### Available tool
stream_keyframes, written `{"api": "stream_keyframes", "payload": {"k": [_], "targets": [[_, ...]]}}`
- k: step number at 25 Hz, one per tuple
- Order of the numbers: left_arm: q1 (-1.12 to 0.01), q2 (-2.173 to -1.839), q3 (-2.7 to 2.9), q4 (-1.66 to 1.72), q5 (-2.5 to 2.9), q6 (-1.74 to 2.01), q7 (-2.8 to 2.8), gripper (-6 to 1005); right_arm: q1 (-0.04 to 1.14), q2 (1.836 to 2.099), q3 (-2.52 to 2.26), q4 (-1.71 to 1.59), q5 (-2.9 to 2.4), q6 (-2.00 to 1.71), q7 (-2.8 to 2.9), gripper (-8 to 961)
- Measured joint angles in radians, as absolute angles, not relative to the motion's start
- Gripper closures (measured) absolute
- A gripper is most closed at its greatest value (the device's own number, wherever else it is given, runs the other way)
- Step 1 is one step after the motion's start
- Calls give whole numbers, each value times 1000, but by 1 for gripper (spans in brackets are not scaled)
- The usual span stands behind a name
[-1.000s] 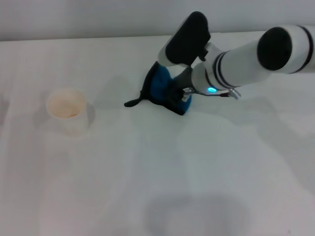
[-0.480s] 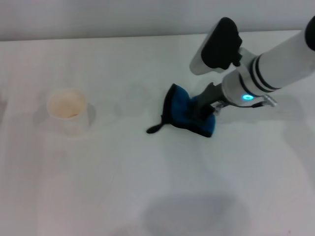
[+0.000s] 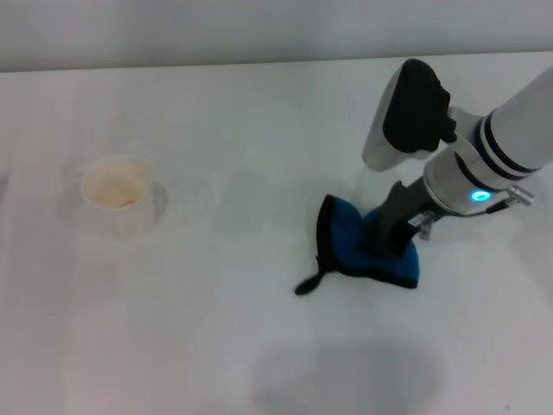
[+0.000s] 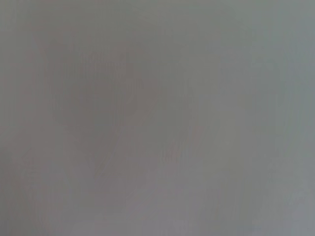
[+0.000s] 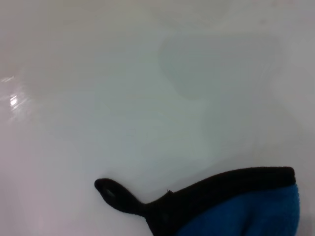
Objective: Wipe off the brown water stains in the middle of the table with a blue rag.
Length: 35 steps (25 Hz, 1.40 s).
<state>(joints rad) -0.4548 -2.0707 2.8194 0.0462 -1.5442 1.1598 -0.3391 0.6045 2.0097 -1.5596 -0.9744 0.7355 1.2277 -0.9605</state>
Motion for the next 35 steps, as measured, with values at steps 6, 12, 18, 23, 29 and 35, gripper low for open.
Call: {"api": "stream_keyframes", "payload": {"k": [6, 12, 18, 23, 29, 35], "targets": [[-456, -2071, 2819, 46, -1546, 1160, -339, 107, 574, 2012, -1559, -1044, 693, 1296, -951, 815], [-455, -2071, 2819, 46, -1548, 1160, -339, 107, 563, 2011, -1553, -1078, 688, 1342, -944, 806], [-455, -2074, 2818, 46, -1548, 1160, -339, 107, 529, 2011, -1554, -1155, 689, 1367, -934, 796], [-455, -2074, 2818, 46, -1548, 1160, -339, 106, 515, 2011, -1558, -1173, 689, 1368, -939, 788], [-454, -2074, 2818, 48, -1548, 1160, -339, 106, 509, 2011, -1558, -1182, 692, 1365, -951, 568], [-449, -2075, 2819, 50, -1547, 1160, -339, 106, 465, 2013, -1453, -1214, 749, 1292, -1018, 388]]}}
